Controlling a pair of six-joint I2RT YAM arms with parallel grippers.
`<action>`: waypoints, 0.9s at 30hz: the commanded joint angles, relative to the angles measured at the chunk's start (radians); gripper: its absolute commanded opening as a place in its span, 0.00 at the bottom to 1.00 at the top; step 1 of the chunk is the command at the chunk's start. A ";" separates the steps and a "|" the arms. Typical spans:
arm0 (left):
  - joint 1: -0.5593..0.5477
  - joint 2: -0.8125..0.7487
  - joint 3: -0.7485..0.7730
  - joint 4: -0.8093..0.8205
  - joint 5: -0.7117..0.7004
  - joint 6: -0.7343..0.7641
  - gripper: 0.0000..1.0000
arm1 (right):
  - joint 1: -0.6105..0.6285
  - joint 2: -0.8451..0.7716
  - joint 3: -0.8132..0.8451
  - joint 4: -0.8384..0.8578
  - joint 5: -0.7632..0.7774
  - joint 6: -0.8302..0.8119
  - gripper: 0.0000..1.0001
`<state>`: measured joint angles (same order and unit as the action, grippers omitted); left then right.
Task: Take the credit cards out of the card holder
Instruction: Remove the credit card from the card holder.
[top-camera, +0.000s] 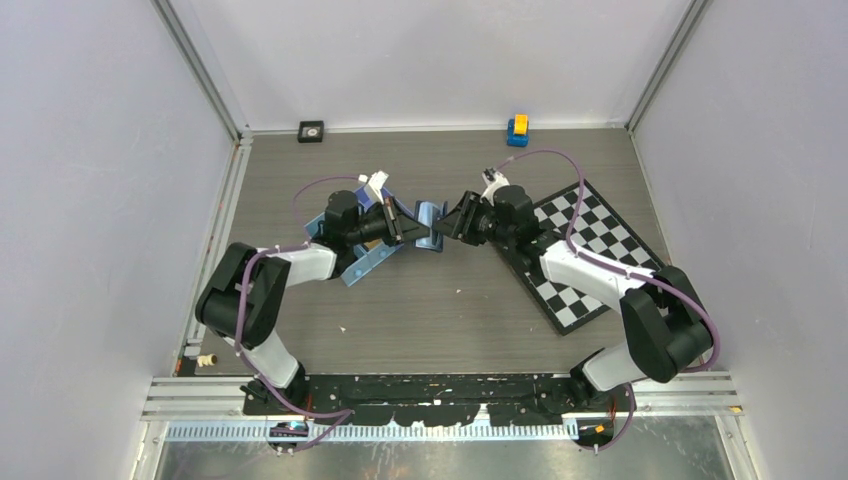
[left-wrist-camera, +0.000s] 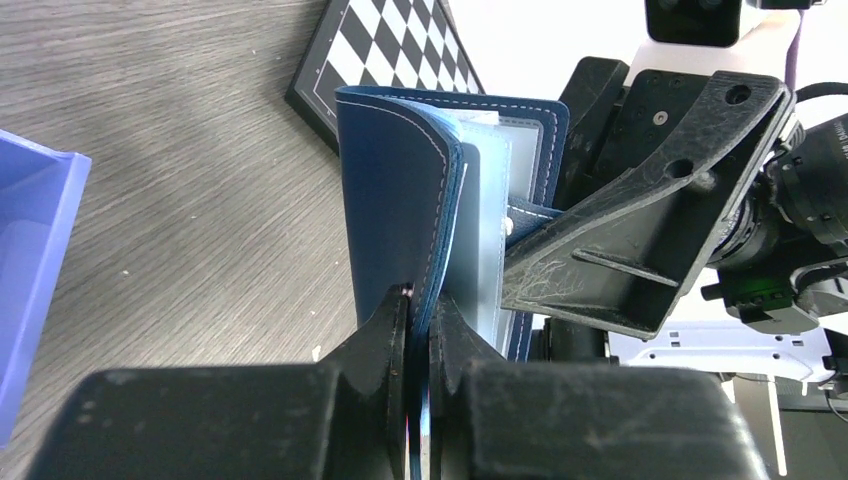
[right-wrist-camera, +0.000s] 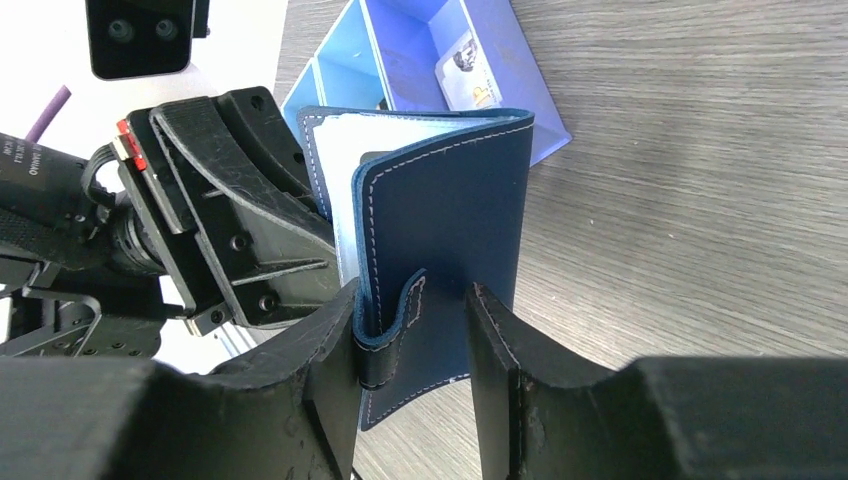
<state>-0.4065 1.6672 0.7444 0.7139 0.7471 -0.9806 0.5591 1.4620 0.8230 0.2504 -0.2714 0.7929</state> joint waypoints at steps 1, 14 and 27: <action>-0.008 -0.082 0.012 0.038 0.007 0.026 0.00 | 0.021 0.004 0.061 -0.139 0.108 -0.078 0.44; -0.008 -0.129 0.010 -0.015 -0.013 0.062 0.01 | 0.032 0.003 0.112 -0.269 0.214 -0.116 0.21; -0.005 -0.150 -0.004 -0.041 -0.037 0.063 0.61 | 0.033 -0.046 0.075 -0.198 0.181 -0.104 0.01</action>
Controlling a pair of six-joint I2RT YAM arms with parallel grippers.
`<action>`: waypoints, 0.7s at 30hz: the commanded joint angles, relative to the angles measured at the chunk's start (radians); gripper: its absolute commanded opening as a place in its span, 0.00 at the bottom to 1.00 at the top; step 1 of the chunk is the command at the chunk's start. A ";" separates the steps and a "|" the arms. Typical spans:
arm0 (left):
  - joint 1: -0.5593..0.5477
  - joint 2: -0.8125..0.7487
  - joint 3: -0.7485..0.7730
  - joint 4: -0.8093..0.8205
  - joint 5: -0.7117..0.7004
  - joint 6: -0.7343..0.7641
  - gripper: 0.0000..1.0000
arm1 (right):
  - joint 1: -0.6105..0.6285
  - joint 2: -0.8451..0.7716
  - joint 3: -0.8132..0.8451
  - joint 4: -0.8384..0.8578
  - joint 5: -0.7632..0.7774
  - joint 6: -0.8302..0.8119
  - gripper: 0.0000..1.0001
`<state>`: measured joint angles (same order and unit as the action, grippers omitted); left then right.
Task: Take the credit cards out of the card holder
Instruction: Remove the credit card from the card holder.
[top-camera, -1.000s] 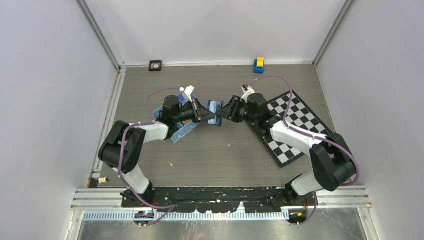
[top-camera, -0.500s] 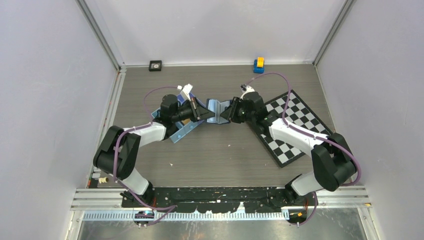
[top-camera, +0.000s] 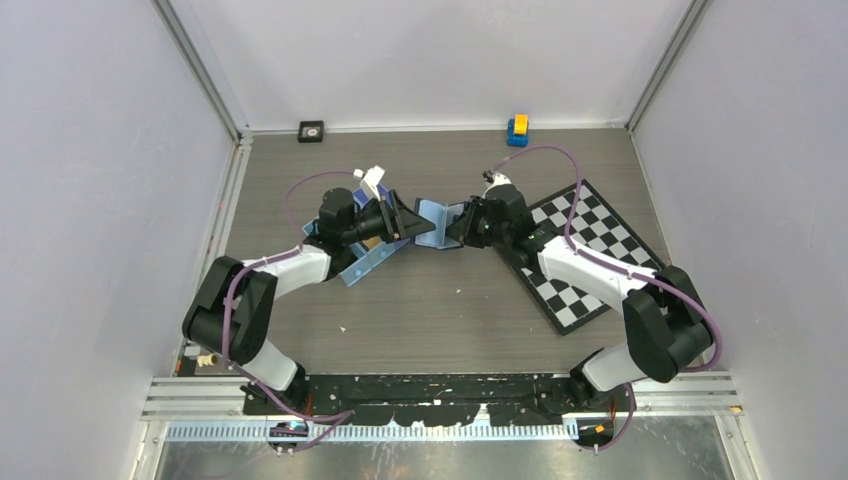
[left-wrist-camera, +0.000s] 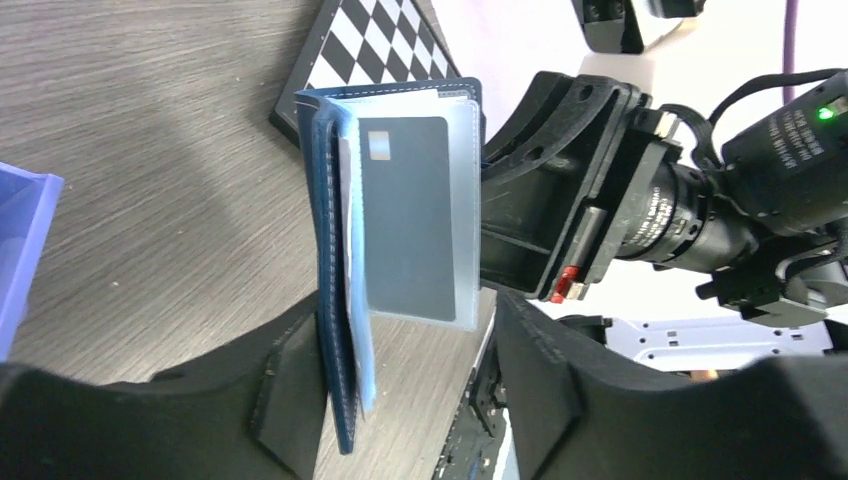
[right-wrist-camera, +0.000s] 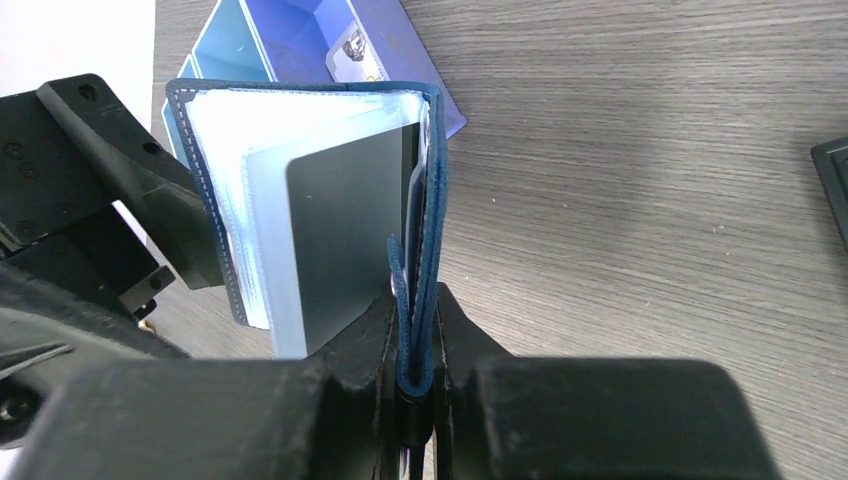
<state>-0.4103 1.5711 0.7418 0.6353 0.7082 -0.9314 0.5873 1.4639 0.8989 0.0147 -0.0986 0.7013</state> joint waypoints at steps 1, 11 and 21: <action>-0.001 -0.055 -0.002 0.036 0.002 0.013 0.65 | 0.005 -0.048 -0.002 0.039 0.006 -0.011 0.00; -0.037 -0.023 0.032 -0.028 0.006 0.081 0.71 | 0.006 -0.024 0.009 0.067 -0.060 0.003 0.01; -0.087 -0.044 0.120 -0.325 -0.128 0.235 0.62 | 0.038 -0.007 0.045 0.024 0.000 -0.022 0.00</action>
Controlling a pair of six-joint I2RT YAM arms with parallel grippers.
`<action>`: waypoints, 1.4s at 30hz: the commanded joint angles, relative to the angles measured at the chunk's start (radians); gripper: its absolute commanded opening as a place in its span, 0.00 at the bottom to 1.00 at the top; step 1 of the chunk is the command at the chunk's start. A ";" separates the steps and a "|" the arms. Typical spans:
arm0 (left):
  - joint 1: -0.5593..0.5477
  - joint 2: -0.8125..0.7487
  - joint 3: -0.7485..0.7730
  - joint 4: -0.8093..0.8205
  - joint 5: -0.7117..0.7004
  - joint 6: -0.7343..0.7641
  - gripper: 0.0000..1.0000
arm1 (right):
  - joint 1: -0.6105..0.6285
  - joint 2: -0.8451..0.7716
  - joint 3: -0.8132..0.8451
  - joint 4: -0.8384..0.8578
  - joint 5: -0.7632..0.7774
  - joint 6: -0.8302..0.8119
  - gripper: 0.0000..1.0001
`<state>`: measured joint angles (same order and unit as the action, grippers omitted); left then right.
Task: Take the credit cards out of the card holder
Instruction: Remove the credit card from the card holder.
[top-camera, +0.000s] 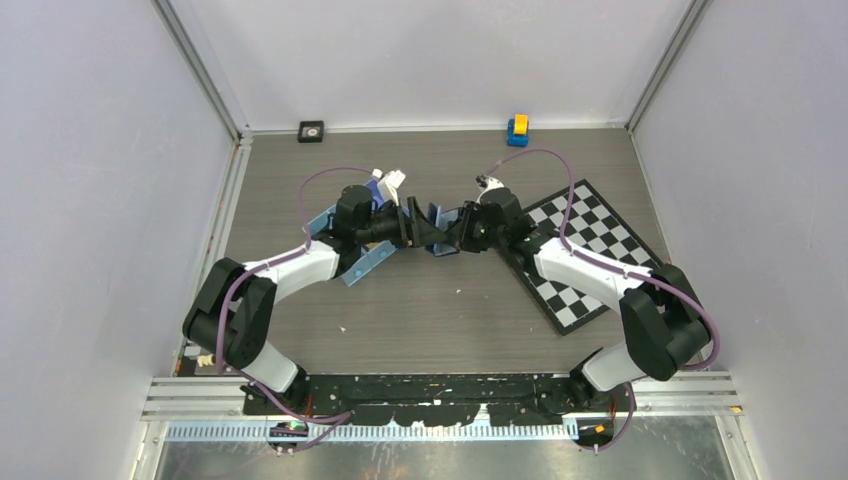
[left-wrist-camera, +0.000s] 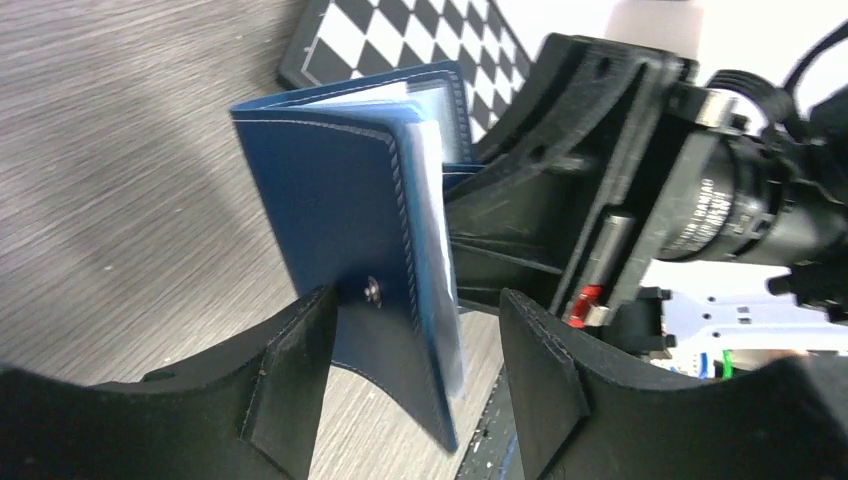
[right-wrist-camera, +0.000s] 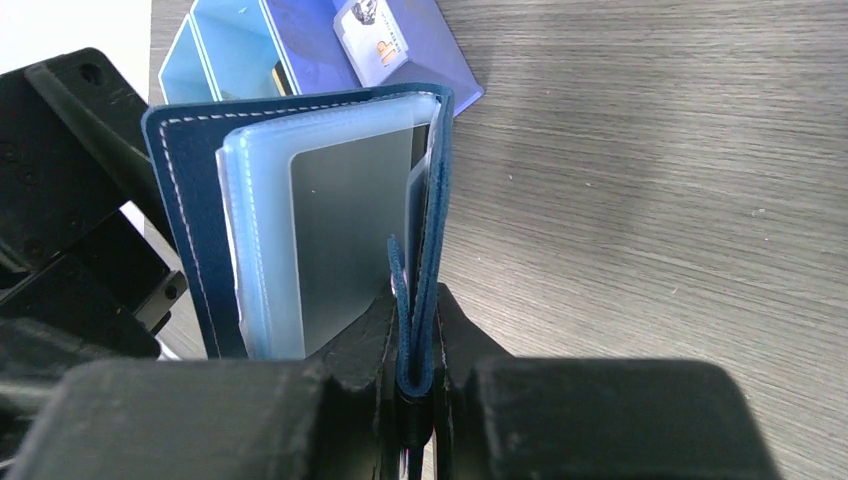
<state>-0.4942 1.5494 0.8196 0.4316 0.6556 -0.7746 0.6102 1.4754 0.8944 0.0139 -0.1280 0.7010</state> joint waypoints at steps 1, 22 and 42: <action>-0.003 -0.022 0.046 -0.137 -0.081 0.082 0.62 | 0.015 -0.023 0.048 0.024 0.032 -0.023 0.00; 0.162 0.046 -0.083 0.329 0.123 -0.253 0.00 | -0.080 -0.175 -0.016 -0.038 0.111 0.013 0.39; 0.168 0.012 -0.132 0.345 0.056 -0.272 0.00 | -0.061 -0.227 -0.103 0.252 -0.200 -0.013 0.39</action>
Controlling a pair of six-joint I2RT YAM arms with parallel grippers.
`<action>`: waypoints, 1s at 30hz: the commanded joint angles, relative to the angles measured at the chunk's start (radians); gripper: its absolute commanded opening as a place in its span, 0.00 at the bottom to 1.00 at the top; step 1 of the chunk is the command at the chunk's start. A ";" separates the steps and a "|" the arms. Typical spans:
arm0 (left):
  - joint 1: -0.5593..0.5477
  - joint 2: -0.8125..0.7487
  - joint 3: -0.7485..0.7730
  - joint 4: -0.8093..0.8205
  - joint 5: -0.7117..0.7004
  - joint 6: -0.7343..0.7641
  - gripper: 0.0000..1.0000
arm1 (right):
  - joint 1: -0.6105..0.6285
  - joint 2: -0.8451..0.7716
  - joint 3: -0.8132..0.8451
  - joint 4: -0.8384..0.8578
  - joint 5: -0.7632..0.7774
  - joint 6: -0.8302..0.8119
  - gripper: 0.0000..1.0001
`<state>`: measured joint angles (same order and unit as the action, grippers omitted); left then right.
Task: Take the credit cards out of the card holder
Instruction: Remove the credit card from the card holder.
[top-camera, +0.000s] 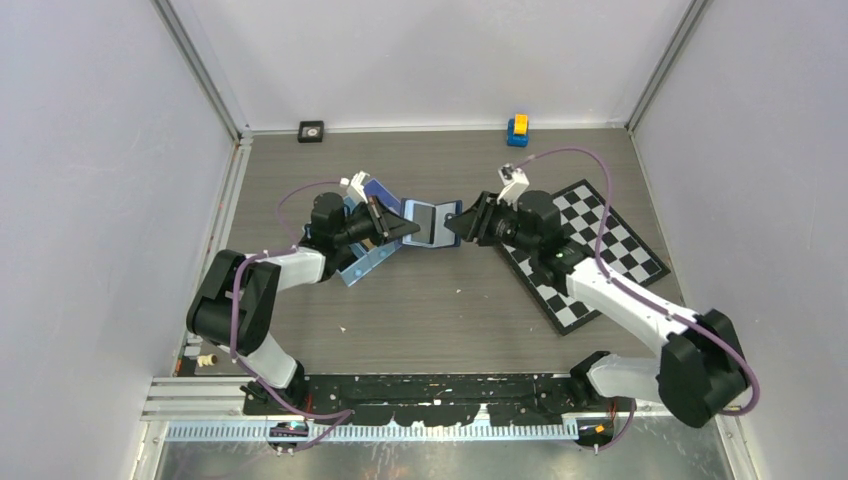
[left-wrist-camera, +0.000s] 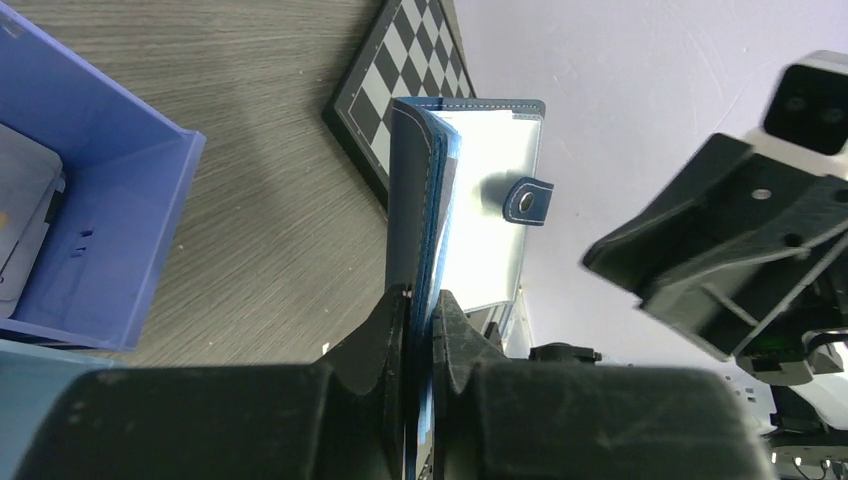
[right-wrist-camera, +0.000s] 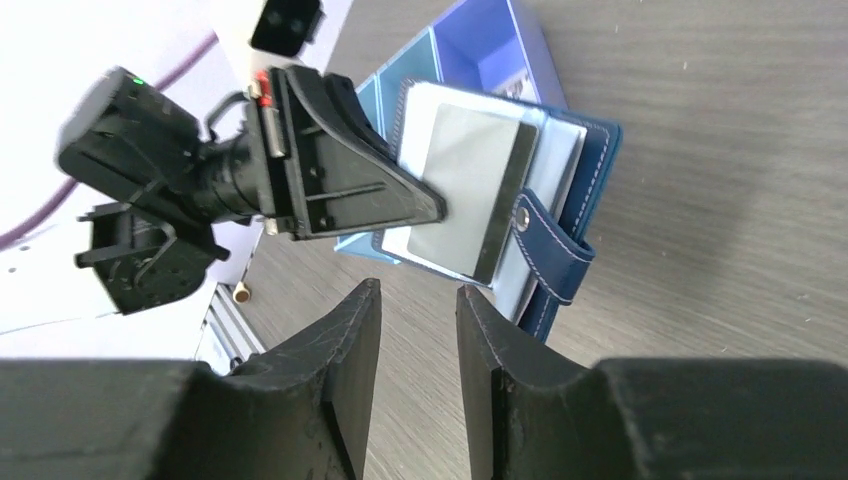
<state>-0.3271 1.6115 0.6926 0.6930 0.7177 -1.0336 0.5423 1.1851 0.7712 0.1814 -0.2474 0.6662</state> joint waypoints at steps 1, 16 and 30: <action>0.000 -0.052 -0.005 0.087 -0.003 -0.014 0.00 | 0.006 0.078 0.025 0.078 -0.074 0.025 0.38; -0.061 0.020 0.017 0.449 0.128 -0.208 0.00 | -0.096 0.173 0.001 0.164 -0.163 0.181 0.33; -0.061 0.137 0.047 0.689 0.172 -0.387 0.00 | -0.149 0.252 -0.099 0.676 -0.396 0.440 0.22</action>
<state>-0.3847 1.7294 0.6983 1.2072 0.8570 -1.3567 0.3904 1.4151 0.6704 0.6659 -0.5705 1.0283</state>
